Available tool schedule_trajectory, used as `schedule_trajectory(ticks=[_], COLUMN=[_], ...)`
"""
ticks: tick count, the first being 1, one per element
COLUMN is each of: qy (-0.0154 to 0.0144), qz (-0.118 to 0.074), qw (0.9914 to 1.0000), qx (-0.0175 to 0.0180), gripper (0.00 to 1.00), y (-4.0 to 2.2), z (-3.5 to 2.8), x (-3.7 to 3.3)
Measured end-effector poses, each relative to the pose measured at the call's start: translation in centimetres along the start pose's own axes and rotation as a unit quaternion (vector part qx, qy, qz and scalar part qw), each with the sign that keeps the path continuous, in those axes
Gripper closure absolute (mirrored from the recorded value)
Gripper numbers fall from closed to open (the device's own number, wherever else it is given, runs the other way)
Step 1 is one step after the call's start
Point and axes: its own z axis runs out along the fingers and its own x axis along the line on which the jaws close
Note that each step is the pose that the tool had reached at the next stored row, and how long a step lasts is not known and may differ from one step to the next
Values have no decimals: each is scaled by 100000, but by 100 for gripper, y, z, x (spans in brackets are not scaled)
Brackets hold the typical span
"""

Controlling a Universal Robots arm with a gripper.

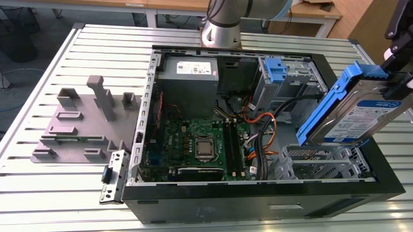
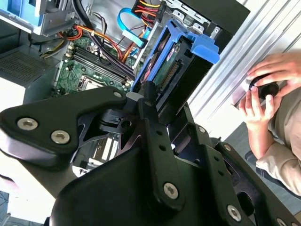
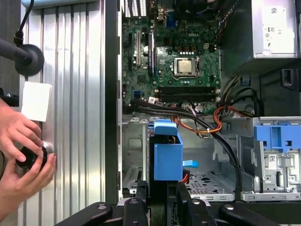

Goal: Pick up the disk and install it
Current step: 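Insert the disk into the insertion slot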

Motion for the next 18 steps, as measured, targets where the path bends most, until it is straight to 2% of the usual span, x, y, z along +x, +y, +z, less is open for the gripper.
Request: schedule_trajectory(ticks=[13,18], qy=[7,-2], qz=[590,740], qw=[99998,99997], qx=[3,3], gripper=[65,65], y=[-5,-8], z=[54,121], x=[2,2])
